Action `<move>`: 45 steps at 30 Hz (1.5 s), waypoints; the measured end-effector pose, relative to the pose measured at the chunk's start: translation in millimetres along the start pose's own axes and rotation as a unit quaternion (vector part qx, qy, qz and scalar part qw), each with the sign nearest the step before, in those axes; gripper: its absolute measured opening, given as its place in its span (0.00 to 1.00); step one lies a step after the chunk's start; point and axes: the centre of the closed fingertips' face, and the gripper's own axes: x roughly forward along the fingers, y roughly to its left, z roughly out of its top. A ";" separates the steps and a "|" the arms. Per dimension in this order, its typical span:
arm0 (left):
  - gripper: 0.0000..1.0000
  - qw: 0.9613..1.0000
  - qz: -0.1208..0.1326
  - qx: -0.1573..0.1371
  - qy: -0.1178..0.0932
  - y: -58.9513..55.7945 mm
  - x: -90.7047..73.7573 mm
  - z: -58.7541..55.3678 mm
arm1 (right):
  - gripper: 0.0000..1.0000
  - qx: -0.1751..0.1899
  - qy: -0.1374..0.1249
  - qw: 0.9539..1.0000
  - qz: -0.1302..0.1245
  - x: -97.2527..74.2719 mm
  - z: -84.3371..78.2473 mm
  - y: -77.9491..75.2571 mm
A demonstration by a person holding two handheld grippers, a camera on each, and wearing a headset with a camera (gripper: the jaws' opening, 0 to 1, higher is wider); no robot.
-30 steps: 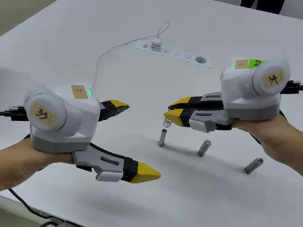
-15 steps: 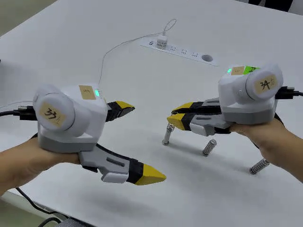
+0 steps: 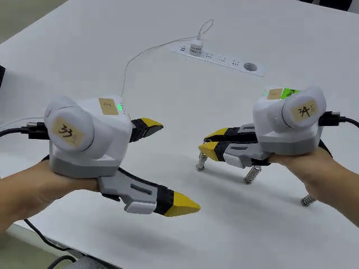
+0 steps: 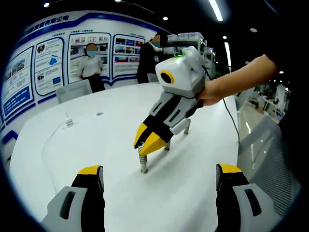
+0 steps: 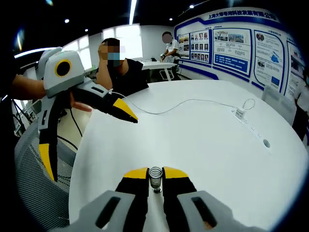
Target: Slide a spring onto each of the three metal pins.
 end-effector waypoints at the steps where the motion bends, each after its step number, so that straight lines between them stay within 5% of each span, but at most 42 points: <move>1: 0.99 1.000 0.000 0.000 0.001 0.1 0.0 -0.8 | 0.11 -0.002 0.002 1.000 -0.001 0.5 -0.9 0.3; 17: 0.98 1.000 0.001 -0.006 0.003 2.1 -2.4 -4.6 | 0.11 -0.042 0.035 0.999 0.001 12.5 -18.0 3.3; 45: 0.98 1.000 0.010 -0.007 0.009 3.5 -4.5 -5.2 | 0.12 -0.040 0.052 0.998 0.003 16.1 -28.9 0.8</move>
